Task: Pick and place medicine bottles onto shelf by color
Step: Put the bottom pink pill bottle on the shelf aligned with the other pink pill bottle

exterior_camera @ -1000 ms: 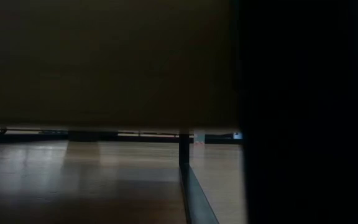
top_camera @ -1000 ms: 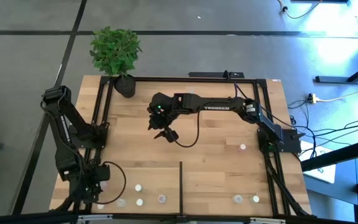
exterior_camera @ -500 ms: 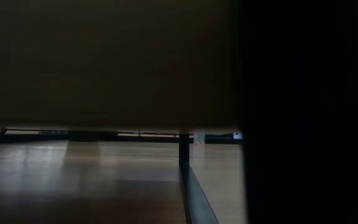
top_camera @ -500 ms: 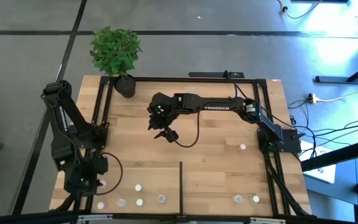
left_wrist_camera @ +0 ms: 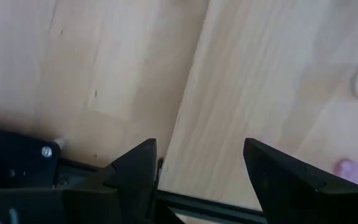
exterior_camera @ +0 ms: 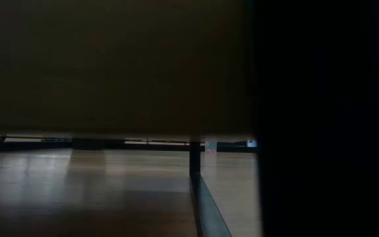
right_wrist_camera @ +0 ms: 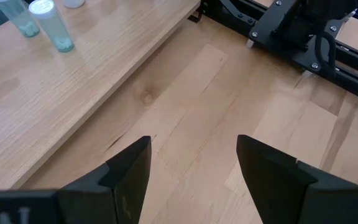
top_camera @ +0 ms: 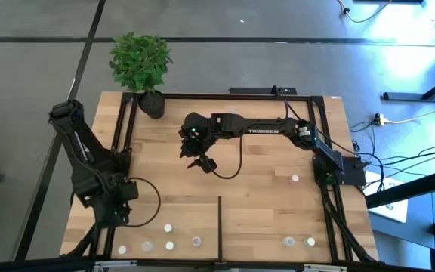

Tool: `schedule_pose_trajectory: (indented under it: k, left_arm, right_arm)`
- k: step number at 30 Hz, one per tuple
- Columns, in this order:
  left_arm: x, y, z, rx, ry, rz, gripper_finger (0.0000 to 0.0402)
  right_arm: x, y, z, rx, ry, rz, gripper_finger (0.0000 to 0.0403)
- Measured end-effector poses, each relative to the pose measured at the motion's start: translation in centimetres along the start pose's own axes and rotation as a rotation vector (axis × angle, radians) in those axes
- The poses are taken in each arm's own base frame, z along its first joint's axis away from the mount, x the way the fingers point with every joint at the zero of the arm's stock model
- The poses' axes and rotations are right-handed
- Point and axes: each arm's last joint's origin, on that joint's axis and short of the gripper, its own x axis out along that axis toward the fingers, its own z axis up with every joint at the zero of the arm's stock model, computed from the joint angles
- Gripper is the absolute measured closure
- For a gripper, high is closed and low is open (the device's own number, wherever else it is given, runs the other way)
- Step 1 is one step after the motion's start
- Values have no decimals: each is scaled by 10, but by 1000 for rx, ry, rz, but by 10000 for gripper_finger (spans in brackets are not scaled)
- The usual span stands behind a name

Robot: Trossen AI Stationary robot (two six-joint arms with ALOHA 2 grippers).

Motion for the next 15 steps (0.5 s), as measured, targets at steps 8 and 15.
schedule_pose_trajectory:
  k: [8, 15]
  left_arm:
    - [21, -17, 3, 64, 80, 24, 166]
    - [28, -23, 2, 65, 100, 17, 166]
  right_arm:
    - [0, 0, 0, 0, 0, 0, 163]
    - [0, 0, 0, 0, 0, 0, 163]
